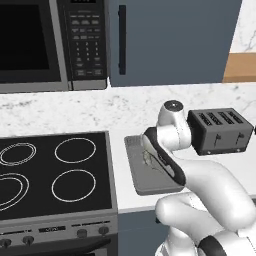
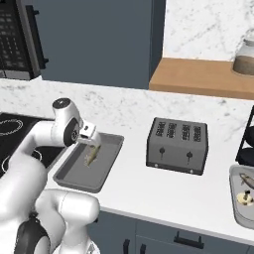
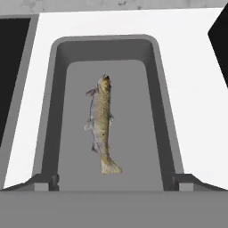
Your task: Place one mushroom and one fish in each tupperware on the nearby counter, to pack two identical lunches.
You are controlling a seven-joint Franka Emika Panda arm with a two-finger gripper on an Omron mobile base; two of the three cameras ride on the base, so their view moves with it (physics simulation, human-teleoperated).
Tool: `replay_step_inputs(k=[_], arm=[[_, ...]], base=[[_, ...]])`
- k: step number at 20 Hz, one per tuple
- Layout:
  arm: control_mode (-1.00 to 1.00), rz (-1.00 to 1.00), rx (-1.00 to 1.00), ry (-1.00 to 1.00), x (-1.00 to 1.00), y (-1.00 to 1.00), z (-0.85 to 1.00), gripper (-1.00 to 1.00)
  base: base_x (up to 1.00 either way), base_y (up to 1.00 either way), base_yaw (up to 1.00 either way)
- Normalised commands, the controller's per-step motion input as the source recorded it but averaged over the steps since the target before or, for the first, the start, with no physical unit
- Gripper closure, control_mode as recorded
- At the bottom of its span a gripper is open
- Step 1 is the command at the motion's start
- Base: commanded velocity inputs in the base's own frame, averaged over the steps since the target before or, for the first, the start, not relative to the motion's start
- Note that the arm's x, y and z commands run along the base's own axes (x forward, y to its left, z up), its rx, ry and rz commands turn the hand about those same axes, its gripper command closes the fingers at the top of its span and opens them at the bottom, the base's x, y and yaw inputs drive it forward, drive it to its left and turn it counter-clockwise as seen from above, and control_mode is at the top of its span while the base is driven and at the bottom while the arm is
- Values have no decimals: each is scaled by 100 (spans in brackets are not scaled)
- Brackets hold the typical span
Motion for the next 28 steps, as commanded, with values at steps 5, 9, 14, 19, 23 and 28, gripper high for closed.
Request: replay_step_inputs(k=[5,9,14,19,23,28], arm=[[100,0,0,-8,-60,-44,40,-100],[100,0,0,0,0,0,0,-100],[100,0,0,0,0,0,0,-100],[100,0,0,0,0,0,0,-100],[100,0,0,0,0,0,0,-100],[100,0,0,0,0,0,0,-100]], base=[[-40,-40,0],[-100,-100,0],[-100,-100,0],[-96,-100,0],[-17,-100,-2],[11,-100,-18]])
